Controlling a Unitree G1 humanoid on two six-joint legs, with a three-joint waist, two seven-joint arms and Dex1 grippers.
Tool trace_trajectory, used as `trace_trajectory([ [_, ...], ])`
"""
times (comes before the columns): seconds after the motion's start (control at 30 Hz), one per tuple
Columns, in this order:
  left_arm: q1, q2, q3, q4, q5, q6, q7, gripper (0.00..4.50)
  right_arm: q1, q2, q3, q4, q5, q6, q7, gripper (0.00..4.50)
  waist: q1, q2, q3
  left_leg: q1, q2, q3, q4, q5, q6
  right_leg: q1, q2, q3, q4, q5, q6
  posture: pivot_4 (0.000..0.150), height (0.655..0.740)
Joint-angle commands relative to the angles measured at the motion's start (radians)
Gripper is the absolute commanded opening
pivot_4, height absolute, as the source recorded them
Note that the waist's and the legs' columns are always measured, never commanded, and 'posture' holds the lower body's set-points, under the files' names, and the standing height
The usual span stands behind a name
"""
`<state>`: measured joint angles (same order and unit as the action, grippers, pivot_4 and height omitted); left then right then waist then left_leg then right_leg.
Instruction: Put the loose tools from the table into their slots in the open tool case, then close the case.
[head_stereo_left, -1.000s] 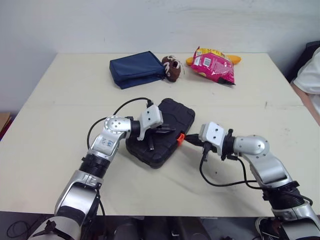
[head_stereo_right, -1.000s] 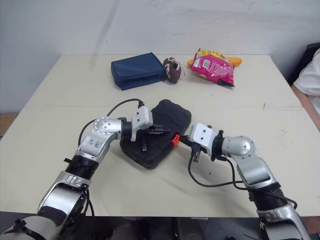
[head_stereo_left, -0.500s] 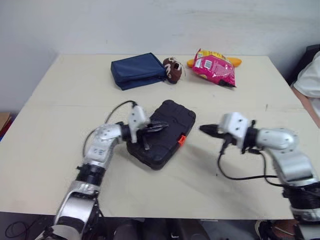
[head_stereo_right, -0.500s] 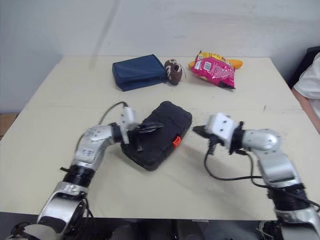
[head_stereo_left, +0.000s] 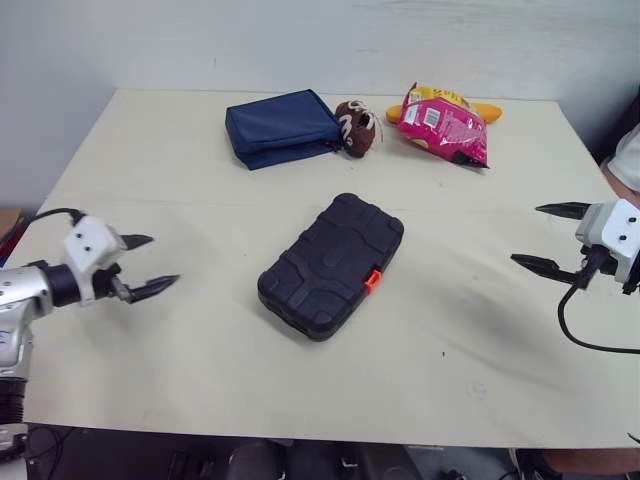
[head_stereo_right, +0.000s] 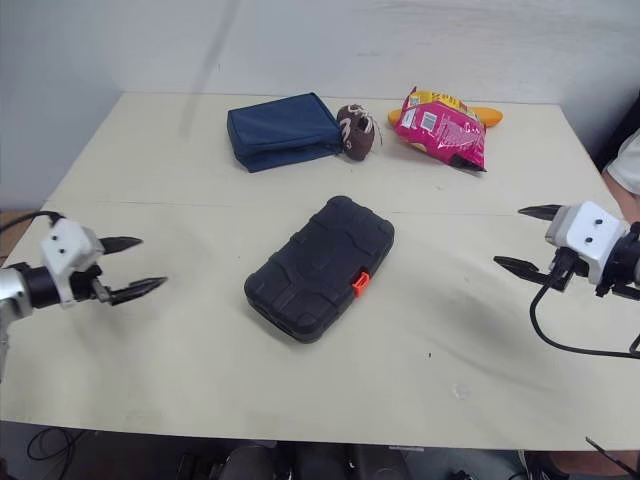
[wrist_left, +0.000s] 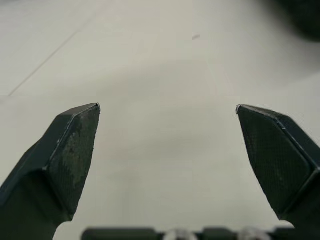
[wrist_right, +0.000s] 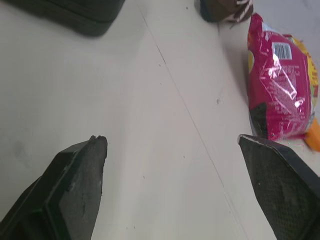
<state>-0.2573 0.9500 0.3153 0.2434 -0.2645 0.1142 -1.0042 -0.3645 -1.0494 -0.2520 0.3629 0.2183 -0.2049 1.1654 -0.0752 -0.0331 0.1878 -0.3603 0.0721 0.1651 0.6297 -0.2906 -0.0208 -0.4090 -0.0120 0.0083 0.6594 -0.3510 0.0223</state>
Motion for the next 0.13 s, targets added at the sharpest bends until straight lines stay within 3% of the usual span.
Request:
trace_trajectory([
  [0.03,-0.015,0.000,0.025,-0.002,0.009,-0.073,0.027,4.50,-0.015,-0.002,-0.027,-0.019,0.035,0.016,-0.006,4.40,-0.002,0.001,0.001,0.000,0.000,0.000,0.000,0.000,0.000,0.000,0.000,0.000,0.000,0.000,0.000,0.150,0.7400],
  [0.13,-0.010,-0.016,0.021,-0.033,0.000,-0.093,0.041,4.50,-0.005,0.017,-0.023,-0.048,0.047,0.040,-0.019,4.40,-0.003,0.001,0.001,0.000,0.000,0.000,-0.001,0.000,0.000,-0.001,0.001,0.000,0.000,0.000,0.000,0.150,0.7400],
])
